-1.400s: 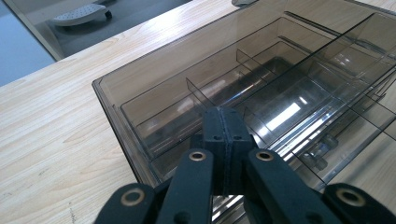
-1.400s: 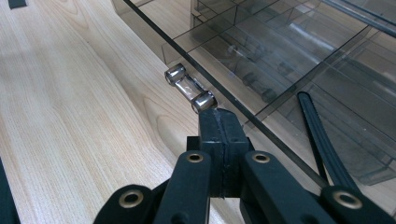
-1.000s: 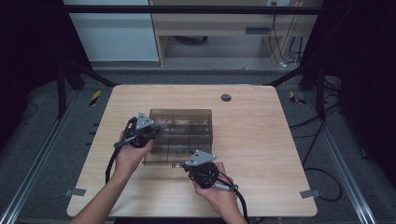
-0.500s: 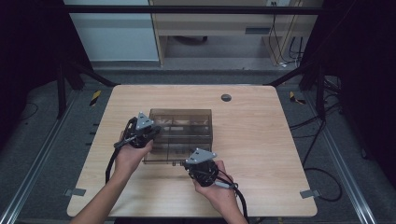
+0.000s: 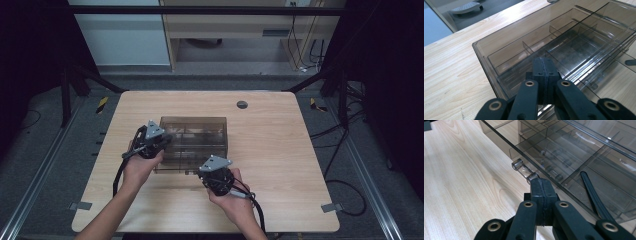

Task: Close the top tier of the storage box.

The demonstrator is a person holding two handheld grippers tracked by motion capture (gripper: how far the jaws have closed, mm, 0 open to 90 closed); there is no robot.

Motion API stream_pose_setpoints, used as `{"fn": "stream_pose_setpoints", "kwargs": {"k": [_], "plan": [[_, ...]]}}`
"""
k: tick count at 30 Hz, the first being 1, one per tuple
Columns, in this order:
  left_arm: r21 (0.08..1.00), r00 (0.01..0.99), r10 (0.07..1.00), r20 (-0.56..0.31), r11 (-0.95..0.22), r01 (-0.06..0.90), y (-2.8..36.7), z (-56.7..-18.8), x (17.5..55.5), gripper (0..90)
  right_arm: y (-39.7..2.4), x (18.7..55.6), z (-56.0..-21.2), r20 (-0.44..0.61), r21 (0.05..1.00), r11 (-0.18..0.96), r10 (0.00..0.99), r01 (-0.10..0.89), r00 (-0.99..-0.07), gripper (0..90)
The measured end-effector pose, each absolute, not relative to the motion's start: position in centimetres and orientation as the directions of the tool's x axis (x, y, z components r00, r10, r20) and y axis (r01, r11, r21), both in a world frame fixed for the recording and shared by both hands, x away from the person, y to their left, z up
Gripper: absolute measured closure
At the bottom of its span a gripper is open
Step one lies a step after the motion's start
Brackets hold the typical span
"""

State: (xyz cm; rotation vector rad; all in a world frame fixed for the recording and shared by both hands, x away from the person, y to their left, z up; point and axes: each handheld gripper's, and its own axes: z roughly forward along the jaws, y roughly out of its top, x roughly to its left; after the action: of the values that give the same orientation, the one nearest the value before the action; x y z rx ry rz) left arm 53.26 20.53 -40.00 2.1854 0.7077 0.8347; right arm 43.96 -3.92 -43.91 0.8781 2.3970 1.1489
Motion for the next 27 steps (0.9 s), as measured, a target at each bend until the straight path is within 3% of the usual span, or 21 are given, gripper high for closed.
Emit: {"fn": "stream_pose_setpoints", "kwargs": {"k": [10, 14, 27], "plan": [[0.748, 0.653, 0.674, 0.345, -0.618, 0.243, 20.5, -40.0, 53.2, 89.3, -4.0, 44.9, -43.7, -0.042, 0.785, 0.482, 0.669, 0.389, -0.742, 90.0], [0.66, 0.718, 0.517, 0.466, -0.743, 0.108, 21.1, -39.1, 54.4, 89.3, -4.0, 45.2, -43.6, -0.044, 0.783, 0.483, 0.672, 0.393, -0.739, 90.0], [0.675, 0.711, 0.54, 0.45, -0.727, 0.125, 21.0, -39.3, 54.2, 89.4, -3.9, 45.9, -43.6, -0.05, 0.776, 0.486, 0.683, 0.402, -0.729, 90.0]]}}
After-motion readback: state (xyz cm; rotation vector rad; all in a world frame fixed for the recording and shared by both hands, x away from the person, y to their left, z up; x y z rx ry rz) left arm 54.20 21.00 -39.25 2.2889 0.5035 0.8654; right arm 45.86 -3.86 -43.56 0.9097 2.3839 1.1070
